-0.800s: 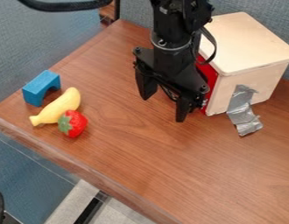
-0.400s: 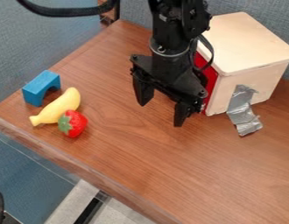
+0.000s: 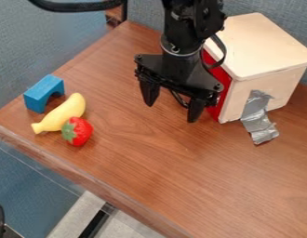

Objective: Open the drawer

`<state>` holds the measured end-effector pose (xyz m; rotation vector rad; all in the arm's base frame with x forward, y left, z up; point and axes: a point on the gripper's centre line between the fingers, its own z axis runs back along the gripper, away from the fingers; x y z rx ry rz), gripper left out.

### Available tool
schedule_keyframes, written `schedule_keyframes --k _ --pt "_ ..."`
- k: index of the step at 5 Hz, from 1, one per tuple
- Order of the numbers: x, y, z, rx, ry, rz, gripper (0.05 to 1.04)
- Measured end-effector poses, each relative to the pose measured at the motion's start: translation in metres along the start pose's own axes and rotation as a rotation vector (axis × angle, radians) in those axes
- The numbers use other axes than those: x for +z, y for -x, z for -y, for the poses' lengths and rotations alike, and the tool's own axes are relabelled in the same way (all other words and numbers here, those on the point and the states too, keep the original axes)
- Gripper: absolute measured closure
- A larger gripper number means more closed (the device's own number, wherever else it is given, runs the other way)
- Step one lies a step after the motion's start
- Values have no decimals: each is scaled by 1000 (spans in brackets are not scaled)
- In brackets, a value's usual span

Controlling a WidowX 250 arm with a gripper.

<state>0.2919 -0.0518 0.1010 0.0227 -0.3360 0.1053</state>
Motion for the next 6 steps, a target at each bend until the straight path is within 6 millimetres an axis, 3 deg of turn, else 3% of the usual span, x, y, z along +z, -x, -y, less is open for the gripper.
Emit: schedule_keyframes --k 3,6 --pt "-22 -48 12 241 -20 124 84" --pt "-42 -60 -46 600 -140 173 84"
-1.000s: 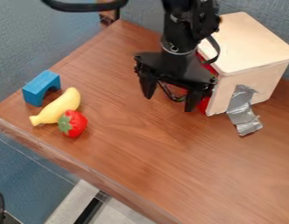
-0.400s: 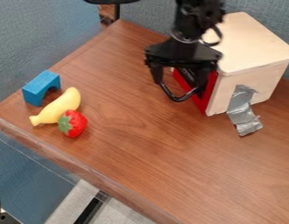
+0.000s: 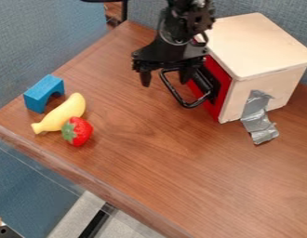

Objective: Open the drawer

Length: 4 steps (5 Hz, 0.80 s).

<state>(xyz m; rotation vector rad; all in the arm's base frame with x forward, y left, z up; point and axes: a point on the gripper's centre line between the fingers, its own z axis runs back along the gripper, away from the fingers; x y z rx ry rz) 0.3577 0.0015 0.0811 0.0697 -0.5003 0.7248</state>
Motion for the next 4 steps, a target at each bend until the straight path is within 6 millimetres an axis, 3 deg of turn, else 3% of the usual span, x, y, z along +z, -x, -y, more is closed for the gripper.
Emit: schedule_keyframes --k 4 --pt "-26 4 -4 200 -40 54 84"
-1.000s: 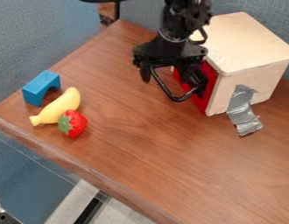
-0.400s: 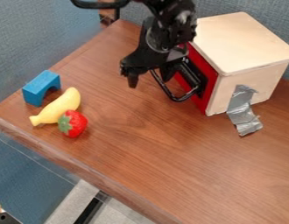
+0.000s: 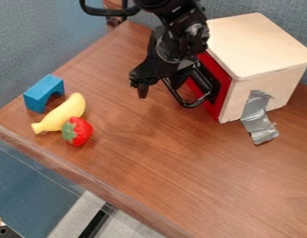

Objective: Open the drawer

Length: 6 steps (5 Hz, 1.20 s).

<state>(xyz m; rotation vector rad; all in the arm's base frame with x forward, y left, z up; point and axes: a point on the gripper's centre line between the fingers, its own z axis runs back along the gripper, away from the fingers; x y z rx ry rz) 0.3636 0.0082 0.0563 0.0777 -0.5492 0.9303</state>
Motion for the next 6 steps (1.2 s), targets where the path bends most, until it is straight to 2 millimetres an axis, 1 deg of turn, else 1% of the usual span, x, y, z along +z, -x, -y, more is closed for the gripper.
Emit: schedule_keyframes --k 1,3,4,5,6 --pt "-3 2 3 7 11 -6 84" --pt "-13 0 18 12 31 -14 84" --pt "-17 1 26 11 38 -14 127" --pt "-19 3 29 16 36 -13 412" --pt "-19 3 28 20 29 -7 721"
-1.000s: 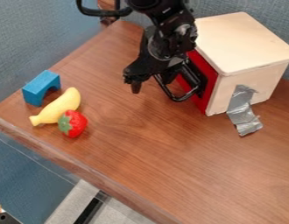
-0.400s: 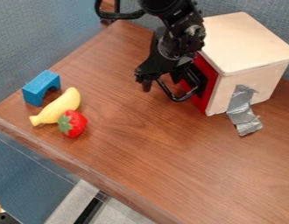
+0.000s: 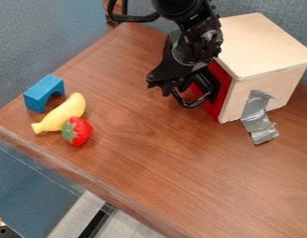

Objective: Open the drawer

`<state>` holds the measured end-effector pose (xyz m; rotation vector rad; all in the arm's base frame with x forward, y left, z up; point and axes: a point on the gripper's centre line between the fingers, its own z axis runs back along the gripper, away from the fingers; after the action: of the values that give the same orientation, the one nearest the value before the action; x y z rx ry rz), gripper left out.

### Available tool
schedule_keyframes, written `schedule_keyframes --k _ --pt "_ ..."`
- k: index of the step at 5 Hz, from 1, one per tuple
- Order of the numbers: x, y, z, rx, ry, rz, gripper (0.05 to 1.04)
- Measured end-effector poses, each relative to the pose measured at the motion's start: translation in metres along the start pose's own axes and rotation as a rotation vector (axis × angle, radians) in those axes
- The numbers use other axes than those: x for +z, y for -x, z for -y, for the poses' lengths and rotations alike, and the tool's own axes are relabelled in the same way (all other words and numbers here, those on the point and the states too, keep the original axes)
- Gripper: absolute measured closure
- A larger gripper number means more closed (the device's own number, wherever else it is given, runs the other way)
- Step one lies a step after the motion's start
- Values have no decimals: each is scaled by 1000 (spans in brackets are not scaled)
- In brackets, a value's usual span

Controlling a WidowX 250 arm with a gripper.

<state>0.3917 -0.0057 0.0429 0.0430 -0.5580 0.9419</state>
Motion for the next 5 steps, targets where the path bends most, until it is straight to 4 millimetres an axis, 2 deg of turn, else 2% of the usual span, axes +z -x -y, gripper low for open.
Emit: schedule_keyframes --k 1,2,5 --pt "-1 3 -4 5 -17 -9 917" --pt "-1 9 -10 13 -30 -34 965" --pt "7 12 -40 18 -51 -70 967"
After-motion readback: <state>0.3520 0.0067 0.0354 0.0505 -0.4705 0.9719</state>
